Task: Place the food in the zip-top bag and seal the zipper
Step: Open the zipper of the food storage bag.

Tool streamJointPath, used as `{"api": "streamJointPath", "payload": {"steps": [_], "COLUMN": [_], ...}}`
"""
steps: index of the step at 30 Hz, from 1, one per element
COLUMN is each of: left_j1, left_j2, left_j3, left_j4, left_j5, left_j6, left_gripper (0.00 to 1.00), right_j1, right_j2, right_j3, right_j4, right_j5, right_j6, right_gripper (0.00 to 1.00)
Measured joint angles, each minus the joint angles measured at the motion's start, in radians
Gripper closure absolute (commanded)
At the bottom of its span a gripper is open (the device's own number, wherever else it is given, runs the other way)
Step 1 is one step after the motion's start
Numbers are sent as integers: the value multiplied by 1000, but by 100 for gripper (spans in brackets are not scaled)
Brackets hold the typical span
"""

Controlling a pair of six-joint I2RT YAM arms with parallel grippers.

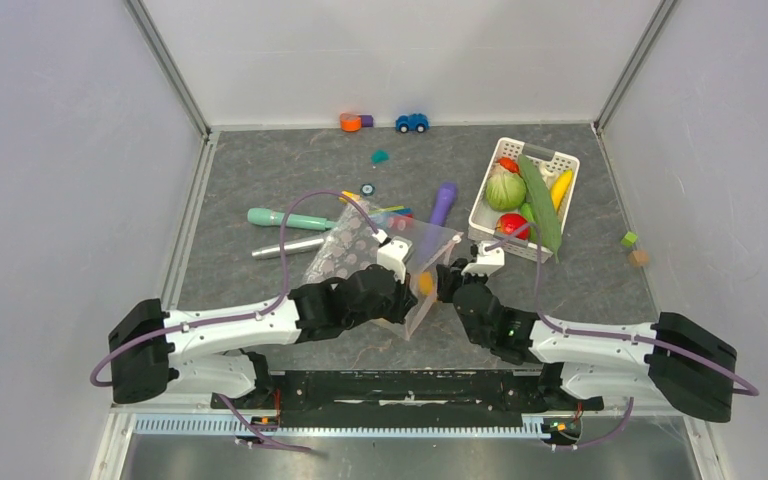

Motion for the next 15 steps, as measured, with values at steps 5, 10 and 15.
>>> {"api": "streamJointPath", "payload": {"steps": [5,10,15], "left_j1": [-2,-2,-2], "left_j2": [-39,-132,-204], "left_j3": [2,43,118], "left_j4": [-45,-176,-347], "left_j5": [-105,-303,-539], "left_j6": [-11,-24,-77], "left_gripper": [98,98,98], "right_j1": [-3,-5,-7], "right_j2": [-53,-100,-169], "right_j3": [-64,-65,-67], "right_j4": [40,40,0], "right_j5": [-34,-121,-214], "right_j6": [-39,-165,-293], "right_gripper": [100,100,100]}}
